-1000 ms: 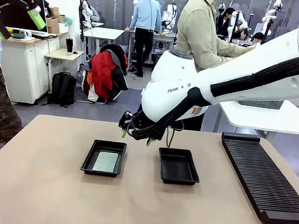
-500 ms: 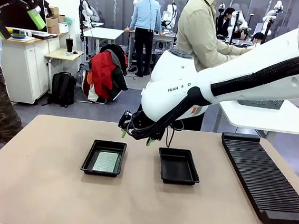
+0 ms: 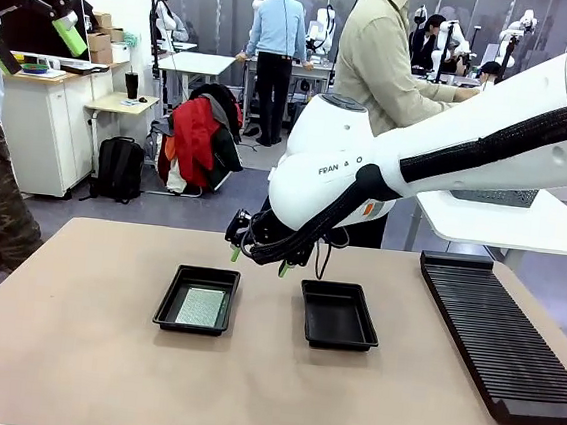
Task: Inspect and transfer BCBs to ESD trays.
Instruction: Pick up the ESD tray and place it on the left side of the table.
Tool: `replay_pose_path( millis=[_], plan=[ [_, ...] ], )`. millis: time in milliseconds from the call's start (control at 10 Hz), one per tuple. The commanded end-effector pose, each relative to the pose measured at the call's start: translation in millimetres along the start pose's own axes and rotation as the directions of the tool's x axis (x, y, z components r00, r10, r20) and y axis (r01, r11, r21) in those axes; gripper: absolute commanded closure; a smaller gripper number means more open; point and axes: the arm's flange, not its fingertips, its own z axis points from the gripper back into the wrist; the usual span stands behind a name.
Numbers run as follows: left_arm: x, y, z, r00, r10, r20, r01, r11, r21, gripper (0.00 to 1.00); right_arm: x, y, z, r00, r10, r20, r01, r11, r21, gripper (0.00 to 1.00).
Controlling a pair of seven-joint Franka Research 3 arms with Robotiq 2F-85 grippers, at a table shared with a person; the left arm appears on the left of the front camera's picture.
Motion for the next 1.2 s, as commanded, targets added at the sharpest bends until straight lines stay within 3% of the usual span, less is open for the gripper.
replay_pose_path(
  millis=[0,700,1100],
  plan=[
    [0.6,0.8,0.0,1.0,0.003,0.002,-0.003,1.0,-0.002,0.0,-1.5,0.8,-0.9,1.0,0.002,0.006,-0.002,1.0,0.001,0.0],
    [11.5,0.9,-8.5,1.0,0.0,0.007,0.0,1.0,0.001,0.0,-0.1,0.1,0.0,1.0,0.0,0.0,0.0,1.0,0.0,0.0],
    [42.4,2.4,-55.5,0.998,-0.004,-0.063,0.009,0.997,0.077,0.0,-7.9,-24.0,21.5,0.999,-0.045,-0.026,0.049,0.985,0.163,0.0]
  ],
)
